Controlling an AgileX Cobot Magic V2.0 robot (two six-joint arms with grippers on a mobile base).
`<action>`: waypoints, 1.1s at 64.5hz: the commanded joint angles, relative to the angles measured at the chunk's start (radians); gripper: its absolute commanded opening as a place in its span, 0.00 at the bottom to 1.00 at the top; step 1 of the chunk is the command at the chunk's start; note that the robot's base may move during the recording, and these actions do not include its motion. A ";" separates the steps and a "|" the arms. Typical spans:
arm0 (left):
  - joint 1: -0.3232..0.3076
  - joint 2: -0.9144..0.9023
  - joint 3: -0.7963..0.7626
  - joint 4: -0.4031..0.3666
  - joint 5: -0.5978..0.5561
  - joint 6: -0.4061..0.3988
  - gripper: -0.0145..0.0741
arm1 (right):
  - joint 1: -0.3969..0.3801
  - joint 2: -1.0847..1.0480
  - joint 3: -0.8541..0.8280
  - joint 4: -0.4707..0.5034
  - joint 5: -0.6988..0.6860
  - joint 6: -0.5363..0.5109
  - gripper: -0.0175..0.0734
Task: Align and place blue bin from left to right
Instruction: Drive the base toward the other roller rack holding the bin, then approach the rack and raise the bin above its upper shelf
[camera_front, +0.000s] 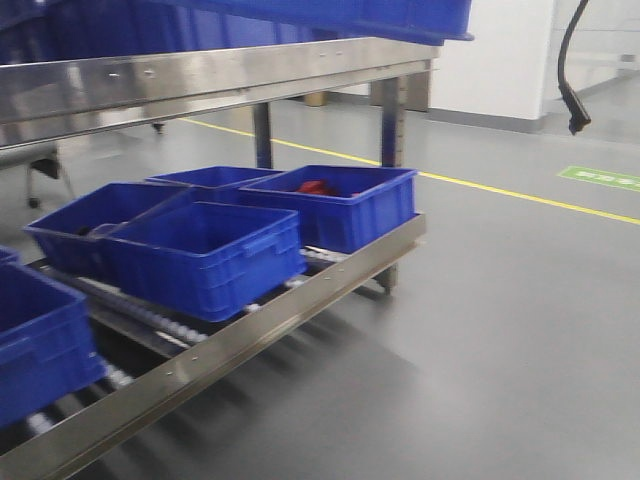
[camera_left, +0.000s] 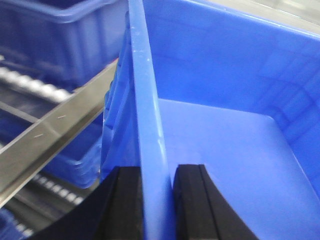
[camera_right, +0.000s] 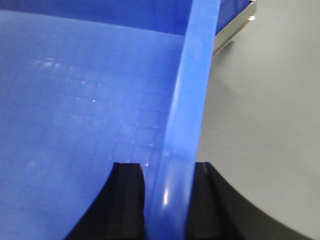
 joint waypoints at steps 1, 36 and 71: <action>-0.001 -0.032 -0.017 0.001 -0.118 0.016 0.04 | 0.000 -0.028 -0.020 -0.016 -0.068 -0.036 0.03; -0.001 -0.032 -0.017 0.001 -0.118 0.016 0.04 | 0.000 -0.028 -0.020 -0.016 -0.068 -0.036 0.03; -0.001 -0.032 -0.017 0.001 -0.118 0.016 0.04 | 0.000 -0.028 -0.020 -0.016 -0.068 -0.036 0.03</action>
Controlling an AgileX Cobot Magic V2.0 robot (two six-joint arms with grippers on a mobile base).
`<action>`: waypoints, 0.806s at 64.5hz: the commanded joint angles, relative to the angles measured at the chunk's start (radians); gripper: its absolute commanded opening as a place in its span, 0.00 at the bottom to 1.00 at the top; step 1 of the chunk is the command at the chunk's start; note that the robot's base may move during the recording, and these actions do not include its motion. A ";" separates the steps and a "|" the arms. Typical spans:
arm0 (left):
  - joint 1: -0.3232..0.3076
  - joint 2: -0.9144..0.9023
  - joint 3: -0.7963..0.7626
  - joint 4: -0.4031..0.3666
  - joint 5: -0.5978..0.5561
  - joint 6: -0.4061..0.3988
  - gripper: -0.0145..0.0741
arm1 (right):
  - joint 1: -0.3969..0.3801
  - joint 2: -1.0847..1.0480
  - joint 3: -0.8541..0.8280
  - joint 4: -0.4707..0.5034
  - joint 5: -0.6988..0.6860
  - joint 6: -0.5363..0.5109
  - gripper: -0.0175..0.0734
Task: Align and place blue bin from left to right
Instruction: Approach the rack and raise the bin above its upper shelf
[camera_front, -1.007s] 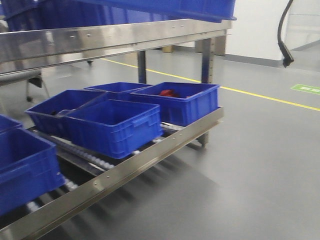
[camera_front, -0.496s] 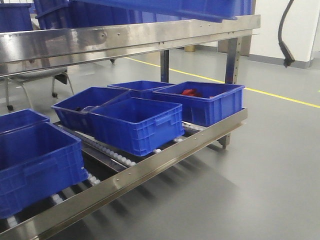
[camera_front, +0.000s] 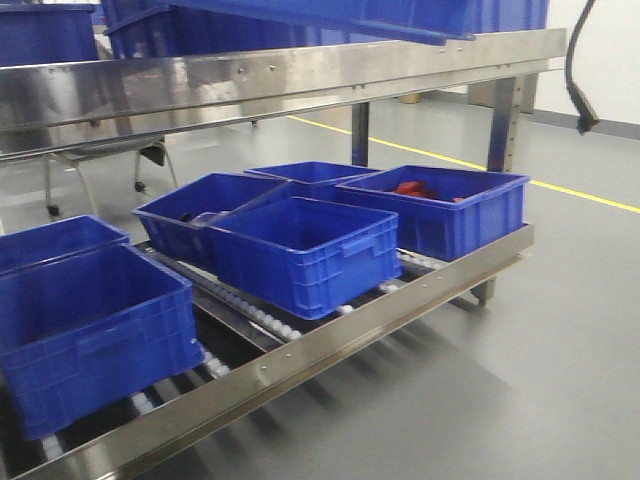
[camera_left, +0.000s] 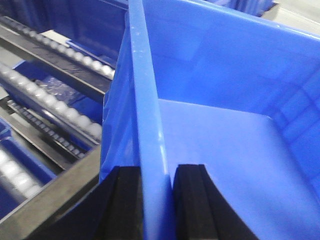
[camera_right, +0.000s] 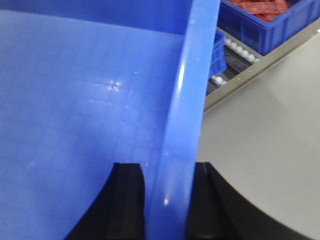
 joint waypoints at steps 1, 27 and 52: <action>-0.001 -0.030 -0.017 0.001 -0.116 0.016 0.04 | 0.000 -0.028 -0.020 -0.016 -0.068 -0.036 0.03; -0.001 -0.030 -0.017 0.001 -0.116 0.016 0.04 | 0.000 -0.028 -0.020 -0.016 -0.068 -0.036 0.03; -0.001 -0.030 -0.017 0.001 -0.116 0.016 0.04 | 0.000 -0.028 -0.020 -0.016 -0.068 -0.036 0.03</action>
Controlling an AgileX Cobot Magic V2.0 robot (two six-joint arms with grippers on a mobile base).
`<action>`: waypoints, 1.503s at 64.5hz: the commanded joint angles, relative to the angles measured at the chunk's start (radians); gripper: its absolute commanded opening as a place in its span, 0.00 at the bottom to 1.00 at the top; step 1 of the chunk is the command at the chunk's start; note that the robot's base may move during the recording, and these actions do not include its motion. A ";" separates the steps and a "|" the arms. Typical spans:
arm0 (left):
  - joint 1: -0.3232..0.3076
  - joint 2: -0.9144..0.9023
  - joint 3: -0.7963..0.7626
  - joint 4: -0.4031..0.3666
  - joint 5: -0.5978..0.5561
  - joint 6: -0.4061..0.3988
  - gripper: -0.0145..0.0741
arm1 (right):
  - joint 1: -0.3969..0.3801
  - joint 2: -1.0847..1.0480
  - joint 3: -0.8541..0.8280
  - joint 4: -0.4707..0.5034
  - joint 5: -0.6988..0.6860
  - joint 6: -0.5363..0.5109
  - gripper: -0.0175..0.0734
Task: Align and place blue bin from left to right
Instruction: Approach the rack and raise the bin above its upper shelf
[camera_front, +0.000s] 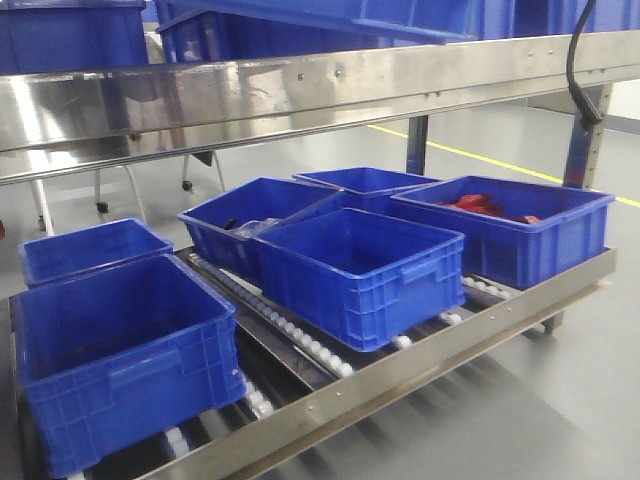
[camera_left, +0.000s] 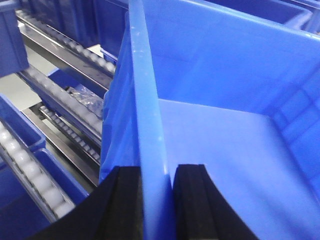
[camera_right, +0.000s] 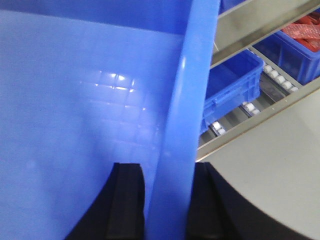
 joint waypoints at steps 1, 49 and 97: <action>-0.001 -0.030 -0.017 -0.001 -0.116 0.016 0.04 | 0.000 -0.028 -0.020 -0.016 -0.068 -0.036 0.03; -0.001 -0.030 -0.017 -0.001 -0.116 0.016 0.04 | 0.000 -0.026 -0.020 -0.016 -0.096 -0.036 0.03; -0.001 -0.030 -0.017 -0.001 -0.116 0.016 0.04 | 0.000 -0.026 -0.020 -0.016 -0.098 -0.036 0.03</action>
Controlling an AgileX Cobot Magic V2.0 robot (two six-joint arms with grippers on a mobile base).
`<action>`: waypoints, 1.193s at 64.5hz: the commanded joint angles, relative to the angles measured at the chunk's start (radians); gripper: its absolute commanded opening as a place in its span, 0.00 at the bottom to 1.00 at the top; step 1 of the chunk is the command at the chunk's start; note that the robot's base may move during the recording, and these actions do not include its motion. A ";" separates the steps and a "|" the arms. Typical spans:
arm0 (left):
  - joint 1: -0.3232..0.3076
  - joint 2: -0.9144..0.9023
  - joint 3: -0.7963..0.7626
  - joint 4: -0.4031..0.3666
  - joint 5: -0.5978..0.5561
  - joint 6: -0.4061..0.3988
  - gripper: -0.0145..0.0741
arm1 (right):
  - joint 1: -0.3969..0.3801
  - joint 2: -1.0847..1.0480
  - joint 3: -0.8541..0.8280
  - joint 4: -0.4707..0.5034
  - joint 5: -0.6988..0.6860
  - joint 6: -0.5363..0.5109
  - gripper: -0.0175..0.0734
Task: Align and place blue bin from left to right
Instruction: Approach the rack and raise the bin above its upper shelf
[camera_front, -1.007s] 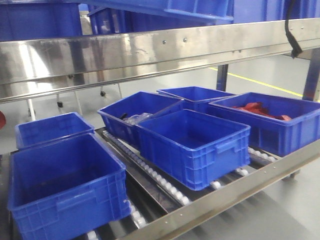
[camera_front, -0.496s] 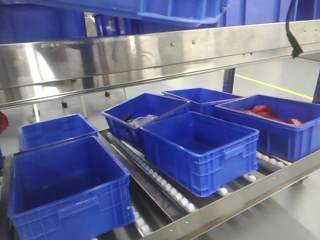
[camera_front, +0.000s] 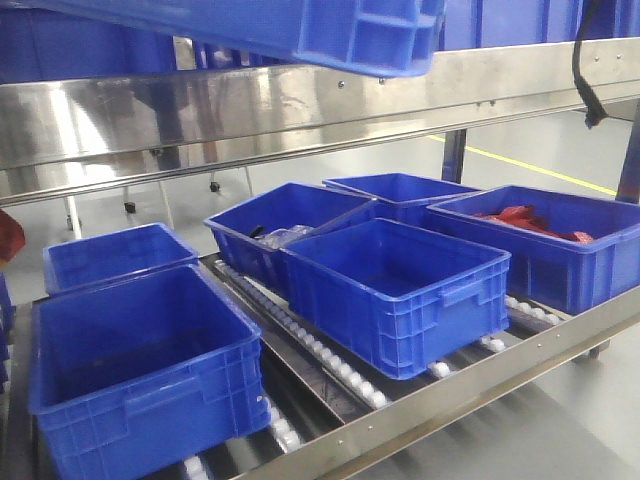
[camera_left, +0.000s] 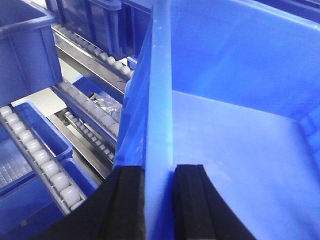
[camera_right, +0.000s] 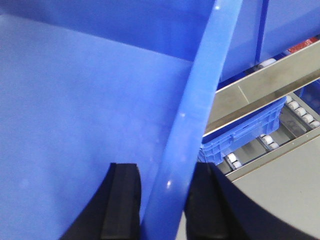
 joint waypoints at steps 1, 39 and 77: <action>-0.001 -0.020 -0.016 -0.012 -0.131 -0.004 0.04 | 0.002 -0.019 -0.015 -0.006 -0.075 -0.036 0.03; -0.001 -0.020 -0.016 -0.012 -0.131 -0.004 0.04 | 0.002 -0.019 -0.015 -0.006 -0.075 -0.036 0.03; -0.001 -0.020 -0.016 -0.012 -0.131 -0.004 0.04 | 0.002 -0.019 -0.015 -0.006 -0.075 -0.036 0.03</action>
